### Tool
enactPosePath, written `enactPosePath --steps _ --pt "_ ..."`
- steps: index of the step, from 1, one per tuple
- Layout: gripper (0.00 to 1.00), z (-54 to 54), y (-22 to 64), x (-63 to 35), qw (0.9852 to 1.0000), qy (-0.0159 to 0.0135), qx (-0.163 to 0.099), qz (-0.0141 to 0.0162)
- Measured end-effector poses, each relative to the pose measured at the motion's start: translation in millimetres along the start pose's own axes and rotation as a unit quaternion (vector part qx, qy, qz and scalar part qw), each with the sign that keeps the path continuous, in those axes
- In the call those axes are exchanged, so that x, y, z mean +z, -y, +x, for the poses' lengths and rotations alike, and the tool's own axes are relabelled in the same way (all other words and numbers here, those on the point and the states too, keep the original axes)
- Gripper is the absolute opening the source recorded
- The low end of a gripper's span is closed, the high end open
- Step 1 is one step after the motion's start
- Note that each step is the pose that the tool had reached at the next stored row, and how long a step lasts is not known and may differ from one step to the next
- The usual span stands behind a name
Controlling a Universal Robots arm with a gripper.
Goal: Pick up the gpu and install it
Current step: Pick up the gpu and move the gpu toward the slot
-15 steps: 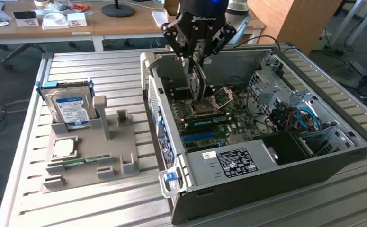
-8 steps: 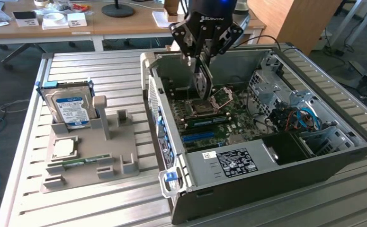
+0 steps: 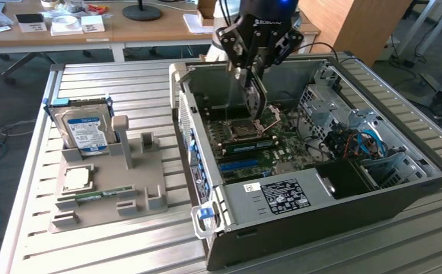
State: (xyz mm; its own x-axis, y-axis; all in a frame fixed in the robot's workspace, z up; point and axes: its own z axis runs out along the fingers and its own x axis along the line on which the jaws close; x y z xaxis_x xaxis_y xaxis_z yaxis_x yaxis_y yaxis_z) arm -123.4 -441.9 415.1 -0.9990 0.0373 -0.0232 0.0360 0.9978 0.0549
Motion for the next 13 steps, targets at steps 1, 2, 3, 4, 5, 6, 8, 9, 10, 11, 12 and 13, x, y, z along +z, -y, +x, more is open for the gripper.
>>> enactPosePath --steps 1,2,3,4,5,6,8,9,10,11,12,13 --pt "0.27 -2.5 -0.1 0.1 1.0000 0.0000 0.000 0.0000" --pt "0.27 -5.1 -0.2 0.1 1.0000 0.0000 0.000 0.0000" --pt "0.27 -7.8 -0.3 0.2 1.0000 -0.0001 0.000 0.0000" --pt "0.27 -10.4 -0.4 0.3 1.0000 0.0000 0.000 0.0000" --pt "0.27 -12.9 -0.5 0.3 1.0000 0.0000 0.000 0.0000" --pt "0.27 -15.3 -0.6 0.4 1.0000 0.0000 0.000 0.0000" --pt "0.27 -19.8 -0.7 0.5 1.0000 0.0000 0.000 -0.0001" --pt "0.27 -22.0 -0.8 0.6 1.0000 0.0000 0.000 0.0000" --pt "0.27 -24.5 -0.9 0.6 1.0000 0.0000 0.000 0.0000" --pt "0.27 -26.5 -0.9 0.6 1.0000 0.0000 0.000 0.0000" --pt "0.27 -28.3 -1.0 0.7 1.0000 0.0000 0.000 0.0000" --pt "0.27 -29.4 -1.0 0.7 1.0000 0.0000 0.000 0.0000"
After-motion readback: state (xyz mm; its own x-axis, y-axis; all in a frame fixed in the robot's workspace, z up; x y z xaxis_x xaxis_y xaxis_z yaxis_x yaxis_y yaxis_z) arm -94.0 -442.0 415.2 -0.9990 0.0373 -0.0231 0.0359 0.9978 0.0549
